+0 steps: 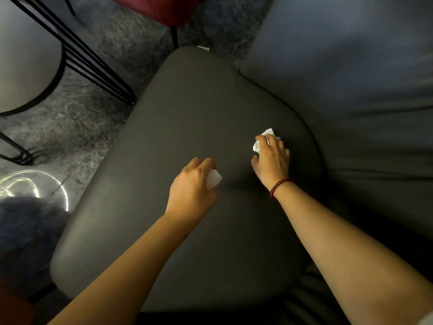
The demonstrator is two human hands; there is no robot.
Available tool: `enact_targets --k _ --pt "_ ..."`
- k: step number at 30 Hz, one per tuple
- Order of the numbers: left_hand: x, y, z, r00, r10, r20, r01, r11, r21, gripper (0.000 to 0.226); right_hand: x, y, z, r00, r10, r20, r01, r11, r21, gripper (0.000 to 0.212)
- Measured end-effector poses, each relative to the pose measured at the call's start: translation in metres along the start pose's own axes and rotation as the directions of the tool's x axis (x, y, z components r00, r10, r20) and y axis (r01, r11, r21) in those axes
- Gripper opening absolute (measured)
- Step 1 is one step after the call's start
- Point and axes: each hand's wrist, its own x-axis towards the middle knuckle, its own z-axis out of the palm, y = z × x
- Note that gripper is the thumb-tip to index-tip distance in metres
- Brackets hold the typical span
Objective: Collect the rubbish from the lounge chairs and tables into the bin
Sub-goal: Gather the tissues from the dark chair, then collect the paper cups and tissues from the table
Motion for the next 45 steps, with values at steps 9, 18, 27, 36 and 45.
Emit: enact_targets --k 9,18,27,36,45 --pt "0.01 -0.011 0.006 1.0 -0.01 -0.022 0.01 1.0 -0.002 0.02 -0.011 -0.016 0.015 0.998 0.011 -0.058 0.001 0.976 0.217 0.022" --pt "0.01 -0.012 -0.037 0.996 0.026 -0.09 -0.027 1.0 -0.009 0.04 -0.048 -0.085 -0.041 0.953 -0.251 -0.172 0.303 0.835 0.46 0.013" --pt "-0.021 -0.005 -0.146 0.946 0.149 -0.286 -0.154 0.988 0.007 0.049 -0.089 -0.182 -0.134 0.882 -0.417 -0.221 0.457 0.638 0.62 0.02" --pt "-0.091 -0.065 -0.289 0.927 0.111 -0.358 -0.08 0.992 0.101 0.008 -0.153 -0.331 -0.193 0.771 -0.572 -0.279 0.61 0.539 0.581 0.027" --pt "-0.184 -0.187 -0.481 0.83 -0.022 -0.557 0.153 0.97 0.191 0.012 -0.195 -0.511 -0.225 0.703 -0.601 -0.381 0.711 0.577 0.401 0.021"
